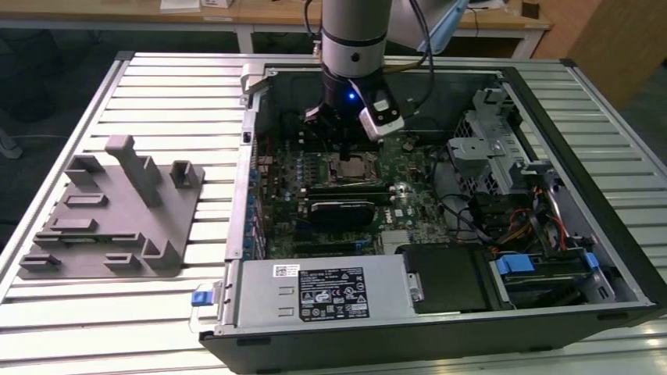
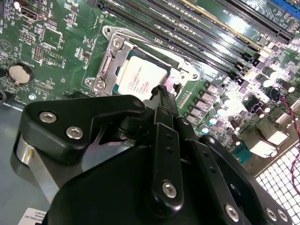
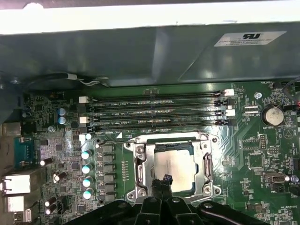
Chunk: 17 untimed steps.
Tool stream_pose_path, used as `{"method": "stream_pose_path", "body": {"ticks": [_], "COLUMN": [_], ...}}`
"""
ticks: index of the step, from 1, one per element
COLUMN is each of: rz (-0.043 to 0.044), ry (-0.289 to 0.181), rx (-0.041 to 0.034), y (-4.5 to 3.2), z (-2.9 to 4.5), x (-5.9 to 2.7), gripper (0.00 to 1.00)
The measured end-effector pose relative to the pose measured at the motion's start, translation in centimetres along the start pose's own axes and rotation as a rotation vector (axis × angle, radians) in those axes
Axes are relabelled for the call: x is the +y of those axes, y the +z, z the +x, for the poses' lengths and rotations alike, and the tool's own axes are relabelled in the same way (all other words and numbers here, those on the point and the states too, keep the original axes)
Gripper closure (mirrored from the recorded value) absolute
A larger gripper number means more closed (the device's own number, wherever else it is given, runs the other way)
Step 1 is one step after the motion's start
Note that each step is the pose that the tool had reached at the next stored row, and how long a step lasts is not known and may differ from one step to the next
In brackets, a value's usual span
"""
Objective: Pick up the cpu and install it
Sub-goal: 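Close the cpu cover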
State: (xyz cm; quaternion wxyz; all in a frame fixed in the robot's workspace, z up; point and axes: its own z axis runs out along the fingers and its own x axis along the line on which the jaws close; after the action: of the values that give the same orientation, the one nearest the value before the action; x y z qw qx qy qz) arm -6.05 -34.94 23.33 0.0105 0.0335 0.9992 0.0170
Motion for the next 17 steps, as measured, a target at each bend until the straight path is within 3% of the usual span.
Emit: {"method": "stream_pose_path", "body": {"ticks": [9, 11, 17], "rz": [-0.0001, 0.0, 0.0], "ry": [0.0, 0.0, 0.0], "rx": [-0.0001, 0.0, 0.0], "y": [0.26, 0.67, 0.98], "z": [0.13, 0.18, 0.24], "x": [0.06, 0.09, 0.09], "gripper": [0.89, 0.89, 0.89]}}
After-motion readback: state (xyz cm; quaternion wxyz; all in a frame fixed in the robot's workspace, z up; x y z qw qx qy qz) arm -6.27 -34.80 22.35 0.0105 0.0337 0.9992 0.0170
